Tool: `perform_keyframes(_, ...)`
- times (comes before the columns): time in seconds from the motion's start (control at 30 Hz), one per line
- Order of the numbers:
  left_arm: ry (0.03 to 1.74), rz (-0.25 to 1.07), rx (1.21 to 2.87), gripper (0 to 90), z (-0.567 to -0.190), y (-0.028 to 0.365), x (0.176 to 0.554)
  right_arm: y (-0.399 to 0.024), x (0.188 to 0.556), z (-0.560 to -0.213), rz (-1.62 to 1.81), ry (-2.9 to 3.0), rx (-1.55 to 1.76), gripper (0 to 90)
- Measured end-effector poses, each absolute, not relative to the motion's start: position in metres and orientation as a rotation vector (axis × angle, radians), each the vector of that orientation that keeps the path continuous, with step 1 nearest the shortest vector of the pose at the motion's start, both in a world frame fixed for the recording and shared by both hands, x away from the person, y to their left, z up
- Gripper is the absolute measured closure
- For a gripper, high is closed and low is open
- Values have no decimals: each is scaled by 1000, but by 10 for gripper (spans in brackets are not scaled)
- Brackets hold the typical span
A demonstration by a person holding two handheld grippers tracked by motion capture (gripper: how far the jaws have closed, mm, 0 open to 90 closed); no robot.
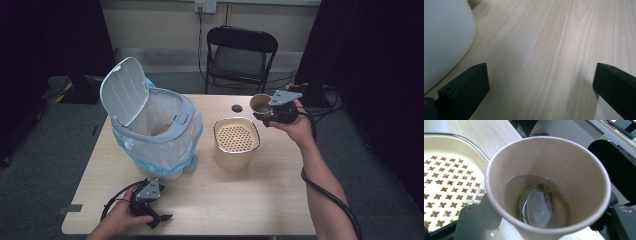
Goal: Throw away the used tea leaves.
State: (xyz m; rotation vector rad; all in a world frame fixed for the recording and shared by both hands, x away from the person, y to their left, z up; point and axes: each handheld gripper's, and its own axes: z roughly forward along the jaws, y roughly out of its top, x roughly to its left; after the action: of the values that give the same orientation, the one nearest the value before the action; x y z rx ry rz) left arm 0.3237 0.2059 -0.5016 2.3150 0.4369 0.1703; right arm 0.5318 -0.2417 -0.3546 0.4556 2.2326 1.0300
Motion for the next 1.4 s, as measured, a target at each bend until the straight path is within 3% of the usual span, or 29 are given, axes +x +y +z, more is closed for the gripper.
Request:
perform_keyframes(1.0, 438, 170, 2314, 0, -502, 206, 324, -219, 522, -340, 884, 2176, 234, 310)
perform_keyframes(1.4, 444, 179, 2306, 0, -502, 205, 323, -196, 506, -342, 553, 2114, -19, 314)
